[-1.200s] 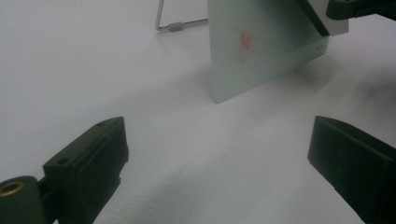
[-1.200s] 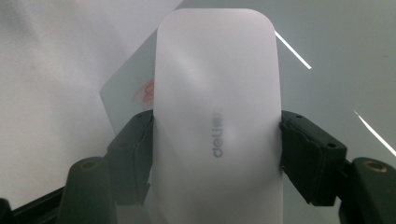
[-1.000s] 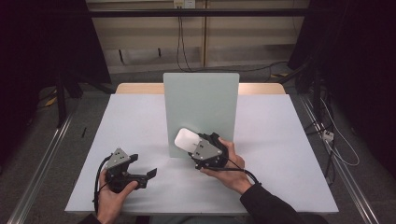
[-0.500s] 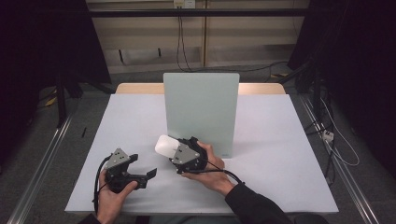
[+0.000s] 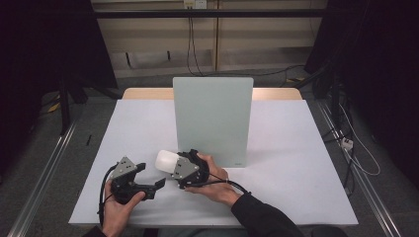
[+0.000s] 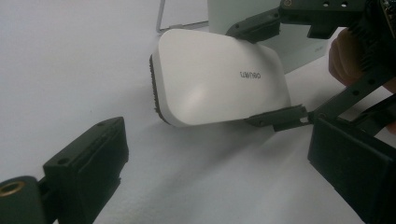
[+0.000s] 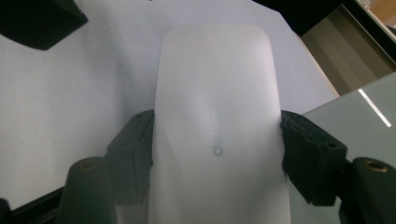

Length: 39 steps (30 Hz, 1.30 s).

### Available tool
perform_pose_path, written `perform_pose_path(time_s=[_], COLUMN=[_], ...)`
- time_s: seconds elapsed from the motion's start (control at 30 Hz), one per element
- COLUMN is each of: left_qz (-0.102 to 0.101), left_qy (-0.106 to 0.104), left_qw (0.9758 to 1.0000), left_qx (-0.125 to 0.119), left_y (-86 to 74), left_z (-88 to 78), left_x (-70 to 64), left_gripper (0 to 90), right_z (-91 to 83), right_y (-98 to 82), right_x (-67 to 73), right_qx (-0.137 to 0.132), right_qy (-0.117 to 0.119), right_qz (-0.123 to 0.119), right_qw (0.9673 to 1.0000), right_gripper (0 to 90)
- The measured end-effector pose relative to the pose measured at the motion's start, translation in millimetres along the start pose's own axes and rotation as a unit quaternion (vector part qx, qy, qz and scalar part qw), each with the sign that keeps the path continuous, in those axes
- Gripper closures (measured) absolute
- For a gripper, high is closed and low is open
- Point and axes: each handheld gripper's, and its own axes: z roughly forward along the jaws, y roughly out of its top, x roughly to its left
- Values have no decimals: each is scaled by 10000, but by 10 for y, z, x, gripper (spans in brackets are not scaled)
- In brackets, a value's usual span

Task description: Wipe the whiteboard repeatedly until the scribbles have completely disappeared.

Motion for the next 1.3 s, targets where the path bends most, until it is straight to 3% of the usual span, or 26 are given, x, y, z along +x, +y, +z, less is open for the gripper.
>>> perform_pose_path(time_s=[0.17,0.53,0.73,0.83,1.0,1.13,1.3], left_qz=[7,25,3,15,40,26,-2], left_qy=[-1,17,27,22,16,20,3], left_qw=[10000,10000,10000,10000,10000,10000,10000], left_qx=[2,8,10,-7,12,39,-33], left_y=[0,0,-1,-2,0,0,-1], left_z=[-4,-9,-8,-8,-9,-1,1], left_x=[1,5,1,2,0,3,-5], left_gripper=[48,49,49,48,49,48,49], right_z=[-34,-450,-584,-575,-498,-432,-286], right_y=[12,-18,-67,-91,-141,-150,-101], right_x=[-22,-410,-510,-470,-362,-315,-226], right_qx=[5,-244,-203,-44,337,380,241], right_qy=[-101,-687,-796,-717,-269,-74,21], right_qz=[-101,274,242,172,10,28,-142], right_qw=[9999,9970,9963,9973,9991,9992,9996], right_gripper=[316,316,316,317,317,317,317])
